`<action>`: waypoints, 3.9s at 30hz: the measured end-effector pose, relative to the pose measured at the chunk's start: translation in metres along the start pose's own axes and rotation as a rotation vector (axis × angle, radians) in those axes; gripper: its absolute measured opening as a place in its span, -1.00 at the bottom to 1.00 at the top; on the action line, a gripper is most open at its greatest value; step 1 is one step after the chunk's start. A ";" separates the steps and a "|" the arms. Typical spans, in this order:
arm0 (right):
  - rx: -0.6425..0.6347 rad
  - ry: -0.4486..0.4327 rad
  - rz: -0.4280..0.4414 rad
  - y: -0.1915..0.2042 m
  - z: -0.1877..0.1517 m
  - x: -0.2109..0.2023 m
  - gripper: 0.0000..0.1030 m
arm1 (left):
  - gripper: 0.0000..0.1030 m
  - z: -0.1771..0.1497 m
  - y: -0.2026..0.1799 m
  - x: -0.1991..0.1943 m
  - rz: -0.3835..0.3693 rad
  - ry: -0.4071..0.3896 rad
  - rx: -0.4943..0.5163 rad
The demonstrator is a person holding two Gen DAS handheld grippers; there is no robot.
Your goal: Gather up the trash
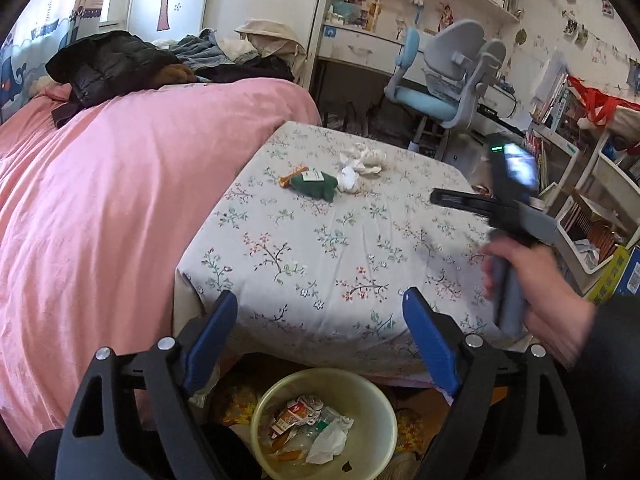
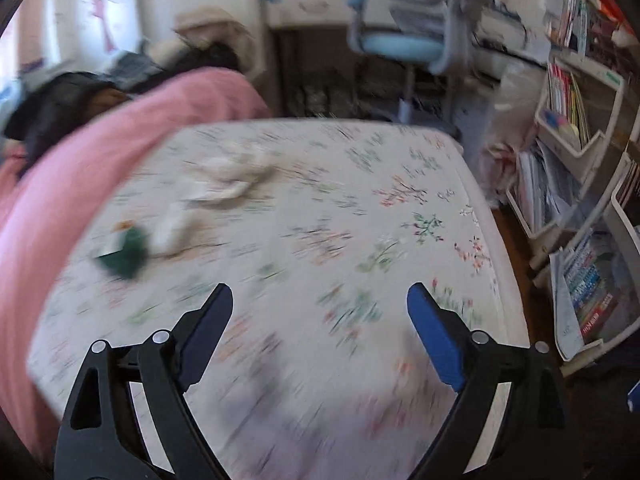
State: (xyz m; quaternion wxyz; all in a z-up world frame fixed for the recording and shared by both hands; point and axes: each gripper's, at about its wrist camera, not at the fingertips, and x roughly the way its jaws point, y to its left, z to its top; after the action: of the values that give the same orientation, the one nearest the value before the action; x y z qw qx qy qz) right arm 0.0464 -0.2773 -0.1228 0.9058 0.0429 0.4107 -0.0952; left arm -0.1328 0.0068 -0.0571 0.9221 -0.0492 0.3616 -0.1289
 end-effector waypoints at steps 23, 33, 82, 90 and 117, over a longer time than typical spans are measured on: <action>0.074 0.104 -0.077 -0.004 0.031 0.081 0.87 | 0.84 0.005 0.107 -0.098 -0.146 -0.108 -0.214; 0.074 0.104 -0.077 -0.004 0.031 0.080 0.87 | 0.88 -0.009 0.231 -0.179 -0.065 -0.239 -0.489; 0.073 0.103 -0.077 -0.003 0.032 0.080 0.87 | 0.88 -0.018 0.180 -0.187 -0.056 -0.322 -0.112; 0.073 0.103 -0.077 -0.004 0.032 0.080 0.87 | 0.88 -0.018 0.180 -0.188 -0.055 -0.322 -0.112; 0.073 0.102 -0.077 -0.004 0.031 0.080 0.87 | 0.88 -0.029 0.174 -0.192 -0.098 -0.340 -0.113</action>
State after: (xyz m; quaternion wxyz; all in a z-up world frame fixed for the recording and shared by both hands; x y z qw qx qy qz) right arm 0.1205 -0.2971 -0.1626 0.8772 0.0650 0.4537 -0.1428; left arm -0.2528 0.2267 0.0158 0.9583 -0.1396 0.2044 -0.1431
